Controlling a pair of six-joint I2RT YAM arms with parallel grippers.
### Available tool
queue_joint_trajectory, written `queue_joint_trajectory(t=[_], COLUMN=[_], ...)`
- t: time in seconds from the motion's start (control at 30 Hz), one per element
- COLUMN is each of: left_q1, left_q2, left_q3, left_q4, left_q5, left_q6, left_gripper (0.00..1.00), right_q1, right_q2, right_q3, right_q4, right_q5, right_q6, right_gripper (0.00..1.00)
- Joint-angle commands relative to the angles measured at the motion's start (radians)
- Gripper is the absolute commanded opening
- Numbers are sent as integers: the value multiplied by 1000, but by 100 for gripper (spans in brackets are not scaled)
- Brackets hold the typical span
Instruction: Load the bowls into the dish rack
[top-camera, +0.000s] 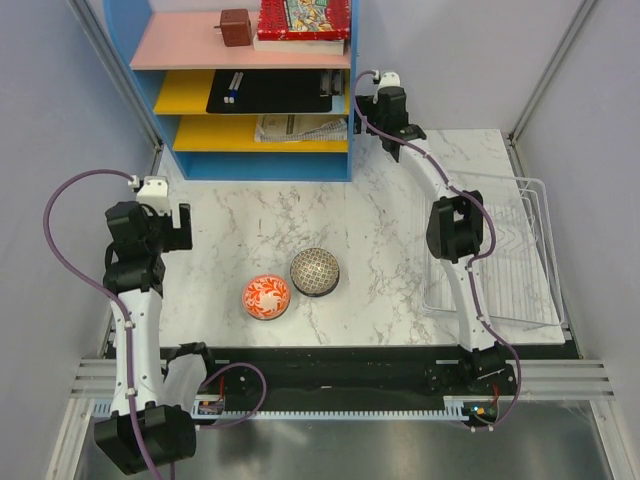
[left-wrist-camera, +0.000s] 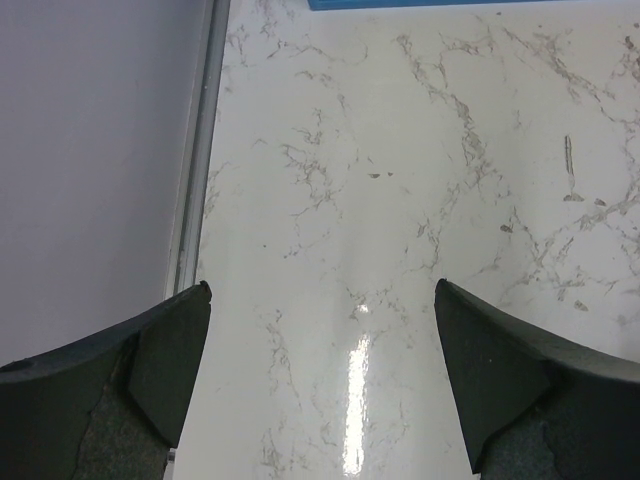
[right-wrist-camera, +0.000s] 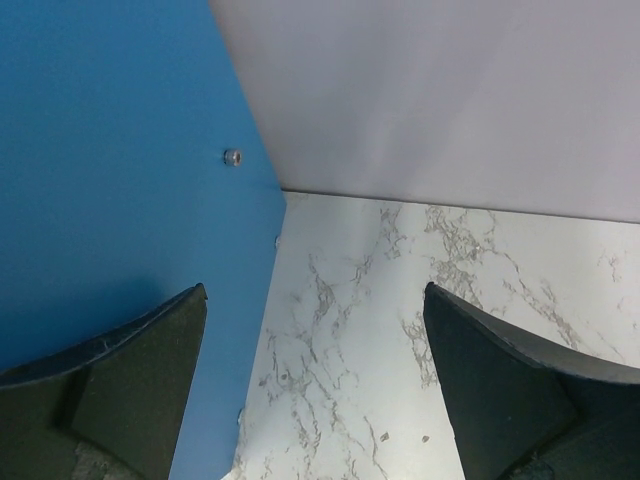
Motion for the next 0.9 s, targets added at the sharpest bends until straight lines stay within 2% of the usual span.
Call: queue_joint_trajectory(t=[0.0,0.17,0.57,0.67,0.7,0.87], left_q1=[0,0,-1,-1,0,-1], left_q2=[-19,-34,-52,-51,-49,-40], left_q3=[52,56,30,38,42,73], left_q4=[-36,-74,-83,-86,-86,-96], left_q5=[7,18,22,41,45,153], left_q6=[44,57,57,58,60,71], left_gripper=[100,100,100,100,100,100], right_q1=[153,177,277,280,279,202], right_q2=[48,73,116,111,101,-71], right_q3=[71,82,106,103,96,-85], right_q4=[100,103,74,58,52,8], right_q5=[-177,-346,-390,-270,-135,149], right_q6=[64,104,62,67,71,84], right_gripper=[98,98,98,98,97,97])
